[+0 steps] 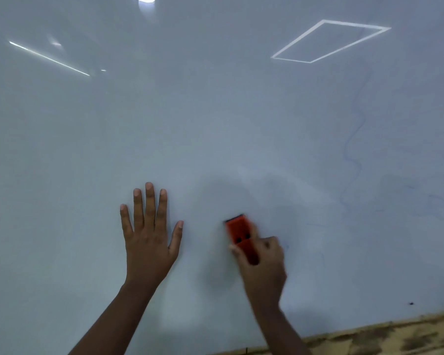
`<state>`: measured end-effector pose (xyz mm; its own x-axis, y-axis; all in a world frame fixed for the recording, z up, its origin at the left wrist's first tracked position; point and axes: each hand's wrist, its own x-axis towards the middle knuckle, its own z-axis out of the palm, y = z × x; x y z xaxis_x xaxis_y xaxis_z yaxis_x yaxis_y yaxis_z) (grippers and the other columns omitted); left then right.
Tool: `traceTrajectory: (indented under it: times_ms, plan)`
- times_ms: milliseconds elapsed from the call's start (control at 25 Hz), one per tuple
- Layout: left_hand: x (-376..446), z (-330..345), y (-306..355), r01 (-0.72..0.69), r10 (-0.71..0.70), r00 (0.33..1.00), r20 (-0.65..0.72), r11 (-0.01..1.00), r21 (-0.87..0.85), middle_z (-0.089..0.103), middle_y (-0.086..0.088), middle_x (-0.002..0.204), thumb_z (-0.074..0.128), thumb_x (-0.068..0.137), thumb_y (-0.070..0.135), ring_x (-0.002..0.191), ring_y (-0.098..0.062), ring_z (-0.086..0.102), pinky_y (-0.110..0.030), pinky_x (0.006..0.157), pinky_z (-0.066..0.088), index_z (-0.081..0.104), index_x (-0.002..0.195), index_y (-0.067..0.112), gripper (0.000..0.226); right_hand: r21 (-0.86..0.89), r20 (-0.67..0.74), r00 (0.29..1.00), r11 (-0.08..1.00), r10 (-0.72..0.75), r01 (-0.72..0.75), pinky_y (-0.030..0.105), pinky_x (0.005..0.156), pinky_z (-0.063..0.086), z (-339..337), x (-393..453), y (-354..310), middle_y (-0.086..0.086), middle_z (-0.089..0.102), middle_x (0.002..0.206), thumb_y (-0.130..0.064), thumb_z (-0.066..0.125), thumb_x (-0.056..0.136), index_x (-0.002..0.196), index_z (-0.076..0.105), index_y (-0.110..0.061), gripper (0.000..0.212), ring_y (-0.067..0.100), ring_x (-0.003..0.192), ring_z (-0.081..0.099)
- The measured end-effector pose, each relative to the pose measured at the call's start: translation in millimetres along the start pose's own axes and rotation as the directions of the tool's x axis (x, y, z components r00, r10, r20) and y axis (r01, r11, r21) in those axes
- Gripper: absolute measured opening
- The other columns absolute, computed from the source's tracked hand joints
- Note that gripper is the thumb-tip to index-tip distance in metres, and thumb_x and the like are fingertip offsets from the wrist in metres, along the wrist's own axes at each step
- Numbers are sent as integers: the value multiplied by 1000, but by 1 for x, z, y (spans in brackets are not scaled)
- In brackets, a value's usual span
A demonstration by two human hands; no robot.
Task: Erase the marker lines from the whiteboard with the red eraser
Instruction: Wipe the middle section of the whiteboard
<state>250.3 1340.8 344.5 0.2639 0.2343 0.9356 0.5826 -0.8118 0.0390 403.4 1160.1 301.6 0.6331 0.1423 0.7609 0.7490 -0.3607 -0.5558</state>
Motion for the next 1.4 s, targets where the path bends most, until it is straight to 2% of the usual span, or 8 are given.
traceTrajectory:
  times_ms: [160,280,480,640,760,880,1120,1400]
  plan:
    - [-19,9,3,29,-29,999,21,1000,-9,6,-20,178,44,108,43,165,-40,5,-64,131,5,17,169,6,77,373,-56,847,798,529,-473,38,81,56,-34,26,40,-11,65,88,-56,81,77,136,65,-30,66,-2,79,61]
    - [-35,17,13,67,-65,997,52,997,-27,3,-20,178,42,108,46,165,-41,2,-65,131,2,12,170,7,80,416,-40,681,632,731,-654,39,80,54,-27,1,80,-10,66,84,-71,77,69,108,70,-26,60,20,87,67]
    - [-58,26,14,52,-52,996,71,999,8,1,-19,178,39,109,52,165,-38,-1,-63,131,0,5,171,10,83,615,320,351,89,880,-783,41,71,65,-9,-48,105,22,70,112,-48,82,79,109,65,-3,56,34,95,72]
    - [-73,35,17,46,-48,996,81,999,17,-2,-17,178,38,110,53,165,-36,-4,-62,131,-1,3,171,10,82,604,245,608,371,755,-705,48,76,64,-6,-23,62,6,68,100,-56,87,71,100,63,-15,55,25,93,71]
    - [-87,42,16,43,-46,995,91,999,34,-5,-15,178,39,110,55,165,-35,-4,-61,131,-2,3,171,10,84,520,135,814,659,565,-543,24,66,56,-13,4,21,-8,64,78,-57,86,71,90,58,-18,52,4,71,64]
    - [-105,48,7,2,-10,994,109,997,76,-6,-13,179,41,109,56,166,-35,-4,-60,132,0,4,171,12,86,439,100,892,785,440,-437,11,58,46,-16,3,17,-12,66,78,-52,84,76,91,54,-18,48,1,70,64]
    - [-144,56,7,9,-22,987,157,996,86,-7,-13,179,43,108,56,166,-35,-4,-60,132,1,3,171,12,86,270,252,834,792,491,-548,29,66,54,10,-91,76,-12,66,83,-48,88,73,90,53,-28,44,4,78,64]
    - [-181,55,-6,-35,12,970,242,995,88,-2,-14,179,49,101,58,165,-37,0,-62,132,4,7,171,13,93,236,408,664,630,626,-740,13,58,51,30,-146,113,-2,70,87,-44,86,74,95,54,-19,45,14,80,70]
